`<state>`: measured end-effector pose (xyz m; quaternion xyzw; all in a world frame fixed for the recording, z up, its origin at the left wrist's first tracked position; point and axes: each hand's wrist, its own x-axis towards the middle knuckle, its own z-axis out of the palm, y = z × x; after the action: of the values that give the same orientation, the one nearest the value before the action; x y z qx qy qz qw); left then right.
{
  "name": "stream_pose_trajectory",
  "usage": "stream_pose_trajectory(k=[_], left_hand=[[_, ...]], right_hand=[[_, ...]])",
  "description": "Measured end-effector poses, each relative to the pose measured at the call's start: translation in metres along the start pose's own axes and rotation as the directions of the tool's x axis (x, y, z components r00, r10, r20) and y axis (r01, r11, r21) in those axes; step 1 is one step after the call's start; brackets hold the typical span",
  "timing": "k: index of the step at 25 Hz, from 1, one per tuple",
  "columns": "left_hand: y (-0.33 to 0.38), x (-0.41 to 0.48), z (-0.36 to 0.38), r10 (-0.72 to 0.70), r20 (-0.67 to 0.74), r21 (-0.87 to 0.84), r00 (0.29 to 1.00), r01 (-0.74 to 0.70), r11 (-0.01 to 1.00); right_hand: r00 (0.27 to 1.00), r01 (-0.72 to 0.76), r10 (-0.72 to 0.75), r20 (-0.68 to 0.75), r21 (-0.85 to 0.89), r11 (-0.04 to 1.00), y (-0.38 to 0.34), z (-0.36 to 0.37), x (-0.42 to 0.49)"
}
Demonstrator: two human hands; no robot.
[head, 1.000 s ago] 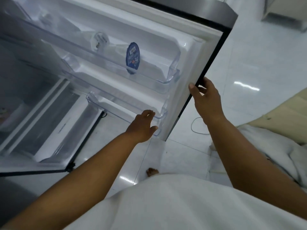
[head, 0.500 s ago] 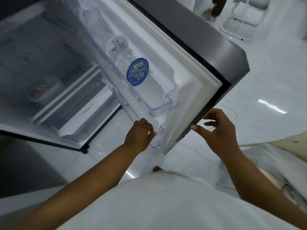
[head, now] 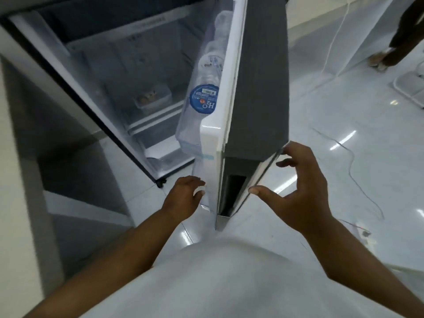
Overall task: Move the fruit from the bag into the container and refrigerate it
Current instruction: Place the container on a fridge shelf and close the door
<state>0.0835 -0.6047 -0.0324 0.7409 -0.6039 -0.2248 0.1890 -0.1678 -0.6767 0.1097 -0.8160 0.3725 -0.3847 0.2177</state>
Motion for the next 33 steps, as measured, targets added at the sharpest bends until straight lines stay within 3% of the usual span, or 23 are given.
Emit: stream_pose_trajectory(k=[3, 5, 8, 10, 15, 20, 26, 33], left_hand=[[-0.024, -0.028, -0.011, -0.133, -0.002, -0.089, 0.991, 0.132, 0.987], [-0.035, -0.04, -0.019, -0.205, 0.001, -0.246, 0.979, 0.199, 0.949], [-0.056, -0.049, -0.043, -0.349, -0.012, -0.53, 0.937, 0.291, 0.797], [-0.07, -0.05, -0.06, -0.409, 0.002, -0.607, 0.913, 0.326, 0.725], [-0.099, -0.029, -0.103, -0.494, 0.116, -0.621, 0.861, 0.451, 0.64], [-0.122, 0.006, -0.141, -0.609, 0.08, -0.729, 0.789, 0.463, 0.504], [-0.158, 0.043, -0.174, -0.68, 0.005, -0.733, 0.734, 0.465, 0.496], [-0.183, 0.09, -0.211, -0.708, -0.075, -0.824, 0.702, 0.356, 0.44]], right_hand=[[0.981, 0.194, -0.194, 0.029, -0.013, 0.981, -0.04, 0.033, 0.045], [0.957, 0.286, -0.281, 0.069, -0.079, 0.955, -0.065, 0.057, 0.073], [0.925, 0.374, -0.354, 0.136, -0.178, 0.91, -0.097, 0.099, 0.104], [0.924, 0.377, -0.348, 0.161, -0.227, 0.898, -0.114, 0.128, 0.119], [0.934, 0.355, -0.323, 0.15, -0.314, 0.881, -0.148, 0.193, 0.151], [0.928, 0.363, -0.309, 0.207, -0.321, 0.875, -0.165, 0.237, 0.18], [0.852, 0.494, -0.402, 0.334, -0.263, 0.829, -0.152, 0.271, 0.219], [0.75, 0.587, -0.436, 0.497, -0.196, 0.786, -0.117, 0.311, 0.255]])
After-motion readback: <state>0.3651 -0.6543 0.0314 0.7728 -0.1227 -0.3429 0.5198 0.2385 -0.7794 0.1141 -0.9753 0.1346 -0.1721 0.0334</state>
